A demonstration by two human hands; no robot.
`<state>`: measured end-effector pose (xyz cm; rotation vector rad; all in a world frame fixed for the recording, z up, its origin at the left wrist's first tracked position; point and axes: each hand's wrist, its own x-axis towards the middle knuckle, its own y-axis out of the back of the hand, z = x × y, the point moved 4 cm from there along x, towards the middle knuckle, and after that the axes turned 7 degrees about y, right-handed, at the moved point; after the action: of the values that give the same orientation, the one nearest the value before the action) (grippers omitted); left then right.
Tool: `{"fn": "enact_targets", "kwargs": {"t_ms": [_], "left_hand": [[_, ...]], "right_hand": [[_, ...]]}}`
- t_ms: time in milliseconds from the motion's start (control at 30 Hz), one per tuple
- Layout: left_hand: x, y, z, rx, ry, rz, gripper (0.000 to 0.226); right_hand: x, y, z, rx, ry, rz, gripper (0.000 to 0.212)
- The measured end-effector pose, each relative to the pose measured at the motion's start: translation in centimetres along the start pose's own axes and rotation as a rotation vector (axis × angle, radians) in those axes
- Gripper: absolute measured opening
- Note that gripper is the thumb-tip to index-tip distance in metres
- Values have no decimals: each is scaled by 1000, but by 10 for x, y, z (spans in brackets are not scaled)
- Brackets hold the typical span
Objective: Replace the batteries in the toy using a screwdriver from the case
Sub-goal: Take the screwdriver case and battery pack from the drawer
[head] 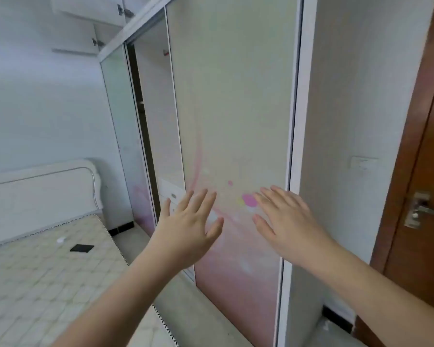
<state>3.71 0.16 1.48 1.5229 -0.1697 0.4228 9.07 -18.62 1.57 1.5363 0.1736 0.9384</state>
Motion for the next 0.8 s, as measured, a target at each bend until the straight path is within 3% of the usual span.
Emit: {"fn": "enact_targets", "kwargs": {"t_ms": [267, 433, 800], "left_hand": [[28, -47, 73, 28, -22, 25, 80], [40, -75, 98, 42, 28, 10, 80], [36, -125, 65, 55, 171, -71, 77]], "right_hand": [[-27, -33, 80, 18, 22, 30, 61], [-30, -53, 119, 79, 57, -2, 71], [3, -117, 111, 232, 180, -56, 73]]}}
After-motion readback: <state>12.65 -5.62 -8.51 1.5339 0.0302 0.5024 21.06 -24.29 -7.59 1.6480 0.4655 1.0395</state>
